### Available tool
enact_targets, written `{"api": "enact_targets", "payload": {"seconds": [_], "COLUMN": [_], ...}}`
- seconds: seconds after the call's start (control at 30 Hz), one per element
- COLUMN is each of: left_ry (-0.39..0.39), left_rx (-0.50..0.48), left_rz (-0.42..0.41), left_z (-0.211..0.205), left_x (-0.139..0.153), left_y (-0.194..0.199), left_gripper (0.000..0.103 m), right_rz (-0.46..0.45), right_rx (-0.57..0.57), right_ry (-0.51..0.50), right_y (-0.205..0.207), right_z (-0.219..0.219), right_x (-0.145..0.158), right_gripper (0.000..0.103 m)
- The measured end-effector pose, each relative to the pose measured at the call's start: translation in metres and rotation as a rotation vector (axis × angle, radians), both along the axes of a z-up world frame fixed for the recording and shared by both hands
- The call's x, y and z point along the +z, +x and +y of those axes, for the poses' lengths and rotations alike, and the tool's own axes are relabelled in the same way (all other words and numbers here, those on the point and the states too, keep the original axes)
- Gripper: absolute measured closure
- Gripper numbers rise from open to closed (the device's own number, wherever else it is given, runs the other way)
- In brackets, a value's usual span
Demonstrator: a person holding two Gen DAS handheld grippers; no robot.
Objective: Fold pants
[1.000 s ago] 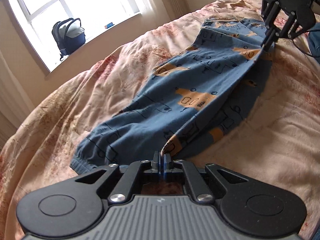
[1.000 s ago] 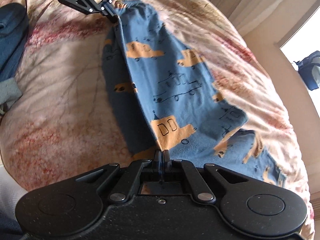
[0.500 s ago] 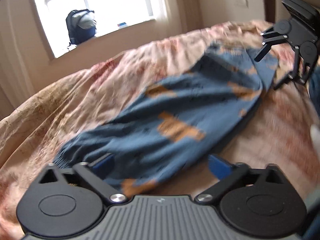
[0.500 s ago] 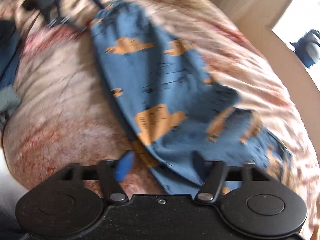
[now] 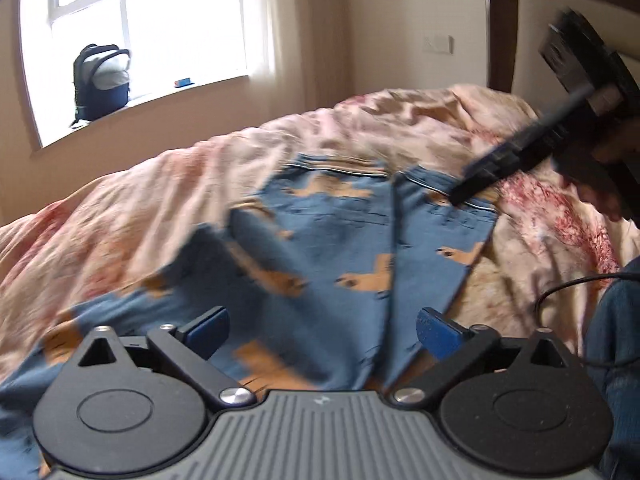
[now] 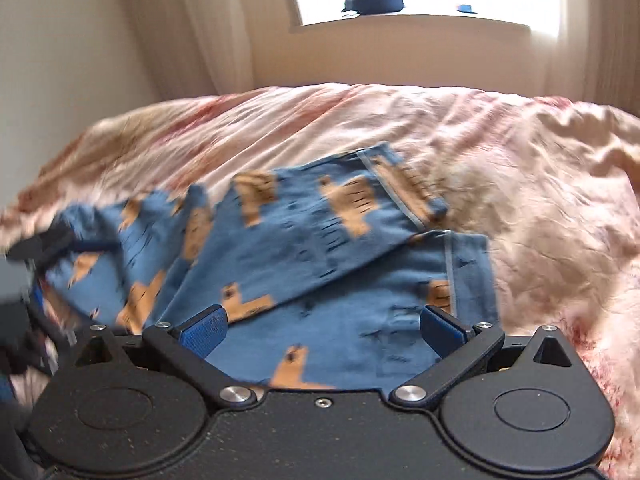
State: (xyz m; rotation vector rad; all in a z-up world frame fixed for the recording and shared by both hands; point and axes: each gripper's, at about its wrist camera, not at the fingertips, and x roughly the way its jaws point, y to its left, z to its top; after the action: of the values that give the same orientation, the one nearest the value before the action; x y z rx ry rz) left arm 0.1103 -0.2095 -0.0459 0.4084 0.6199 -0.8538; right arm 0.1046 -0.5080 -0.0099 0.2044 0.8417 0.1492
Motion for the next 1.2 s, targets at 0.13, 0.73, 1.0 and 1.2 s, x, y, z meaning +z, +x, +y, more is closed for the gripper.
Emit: {"api": "enact_targets", "payload": {"seconds": [0.13,0.73,1.0,1.2], "left_ry": [0.098,0.265,0.181,0.159], "left_rx": [-0.04,-0.025,-0.034,-0.105], "left_rz": [-0.041,-0.04,-0.08,-0.095], "left_z": [-0.024,-0.044,-0.031,-0.024], "left_x": [-0.008,-0.015,0.007,0.015], "left_y": [-0.012,-0.011,-0.015,-0.028], "left_gripper": [0.032,0.098,0.1,0.1], "right_rz": [-0.006,0.083,-0.052,-0.105], "right_rx": [-0.081,-0.227,-0.207,-0.19], "right_ry": [0.143,0.173,0.161,0.125], "right_y": [0.021,0.106,0.062,-0.007], "right_z": [-0.032,-0.077,-0.079,-0.087], "right_x": [-0.011,-0.037,0.023,0.061], "right_gripper": [0.012,0.088,0.091,0.091]}}
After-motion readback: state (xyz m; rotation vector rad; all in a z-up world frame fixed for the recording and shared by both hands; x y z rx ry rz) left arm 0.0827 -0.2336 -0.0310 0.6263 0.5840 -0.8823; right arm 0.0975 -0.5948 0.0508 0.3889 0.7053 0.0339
